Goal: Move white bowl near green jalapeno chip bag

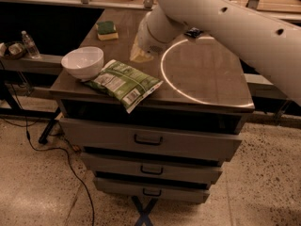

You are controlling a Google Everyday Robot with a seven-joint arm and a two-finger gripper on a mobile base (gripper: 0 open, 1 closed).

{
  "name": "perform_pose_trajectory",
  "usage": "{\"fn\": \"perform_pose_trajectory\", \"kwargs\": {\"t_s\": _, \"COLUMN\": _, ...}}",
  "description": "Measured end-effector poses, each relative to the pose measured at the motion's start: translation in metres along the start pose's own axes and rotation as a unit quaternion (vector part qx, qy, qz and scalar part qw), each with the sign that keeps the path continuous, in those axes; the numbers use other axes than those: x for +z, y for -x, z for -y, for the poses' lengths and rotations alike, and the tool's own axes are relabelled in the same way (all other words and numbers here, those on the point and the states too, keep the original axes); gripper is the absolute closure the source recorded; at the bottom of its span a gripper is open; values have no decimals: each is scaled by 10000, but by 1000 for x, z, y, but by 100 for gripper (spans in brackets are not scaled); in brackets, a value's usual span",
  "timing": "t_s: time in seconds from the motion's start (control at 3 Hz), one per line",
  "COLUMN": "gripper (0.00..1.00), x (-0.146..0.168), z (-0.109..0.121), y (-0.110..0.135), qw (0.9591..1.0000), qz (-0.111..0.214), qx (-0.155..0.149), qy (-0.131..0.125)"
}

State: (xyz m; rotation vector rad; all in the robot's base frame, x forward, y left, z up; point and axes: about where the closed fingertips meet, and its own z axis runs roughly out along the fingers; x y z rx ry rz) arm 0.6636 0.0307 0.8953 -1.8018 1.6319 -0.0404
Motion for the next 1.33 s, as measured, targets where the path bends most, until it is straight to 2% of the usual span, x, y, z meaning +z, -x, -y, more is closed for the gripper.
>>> {"fn": "perform_pose_trajectory", "kwargs": {"t_s": 0.33, "gripper": 38, "x": -17, "z": 21, "y": -30, "qw": 9984, "qz": 86, "qx": 510, "qy": -246}}
{"fn": "perform_pose_trajectory", "kwargs": {"t_s": 0.67, "gripper": 15, "x": -50, "z": 53, "y": -62, "qw": 9920, "qz": 297, "qx": 1000, "qy": -706}}
{"fn": "perform_pose_trajectory", "kwargs": {"t_s": 1.0, "gripper": 0, "x": -94, "z": 85, "y": -91, "qw": 9785, "qz": 628, "qx": 1488, "qy": -1282}}
{"fn": "perform_pose_trajectory", "kwargs": {"t_s": 1.33, "gripper": 0, "x": -104, "z": 91, "y": -95, "qw": 9755, "qz": 689, "qx": 1561, "qy": -1387}}
